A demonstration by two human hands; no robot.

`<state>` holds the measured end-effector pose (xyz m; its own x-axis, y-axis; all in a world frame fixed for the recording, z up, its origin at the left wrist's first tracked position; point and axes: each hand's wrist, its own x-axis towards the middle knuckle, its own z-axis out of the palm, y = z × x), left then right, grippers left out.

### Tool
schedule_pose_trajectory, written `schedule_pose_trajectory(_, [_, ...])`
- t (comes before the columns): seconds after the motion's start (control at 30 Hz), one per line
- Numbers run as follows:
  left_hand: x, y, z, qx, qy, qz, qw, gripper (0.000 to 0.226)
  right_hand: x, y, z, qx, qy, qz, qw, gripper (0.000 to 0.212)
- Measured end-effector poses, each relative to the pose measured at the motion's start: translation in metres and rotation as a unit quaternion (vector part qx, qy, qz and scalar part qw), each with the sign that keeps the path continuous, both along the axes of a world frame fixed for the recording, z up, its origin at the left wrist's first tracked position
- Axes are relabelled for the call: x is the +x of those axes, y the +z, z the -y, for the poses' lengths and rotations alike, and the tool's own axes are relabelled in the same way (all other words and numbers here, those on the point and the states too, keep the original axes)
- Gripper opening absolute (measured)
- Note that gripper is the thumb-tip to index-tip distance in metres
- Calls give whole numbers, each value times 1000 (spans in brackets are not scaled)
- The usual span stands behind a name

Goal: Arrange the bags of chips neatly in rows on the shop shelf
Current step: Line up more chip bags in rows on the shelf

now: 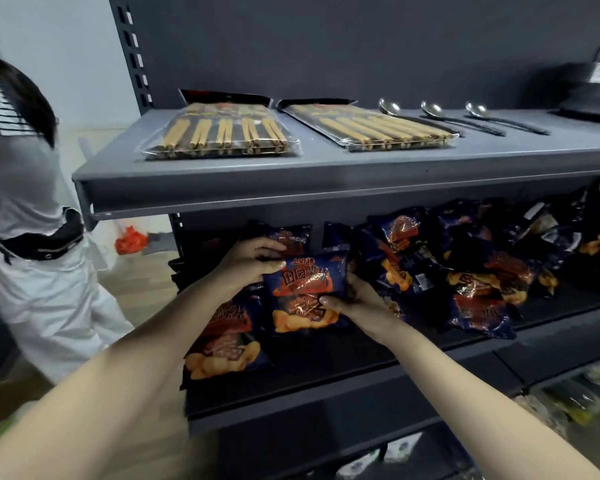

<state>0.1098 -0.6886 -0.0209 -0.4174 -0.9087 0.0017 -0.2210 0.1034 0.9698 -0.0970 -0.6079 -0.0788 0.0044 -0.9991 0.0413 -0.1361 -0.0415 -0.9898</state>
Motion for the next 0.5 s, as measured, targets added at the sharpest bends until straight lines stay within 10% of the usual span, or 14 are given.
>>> schedule_pose_trajectory(0.23, [3,2,17,-78,77,-15,994,30,13,23,34,-35,-75,-104,991,42])
schedule_pose_trajectory(0.5, [-9,-8,47,-257,104,180,944,25,30,14,62,3,-161,-176,971,45])
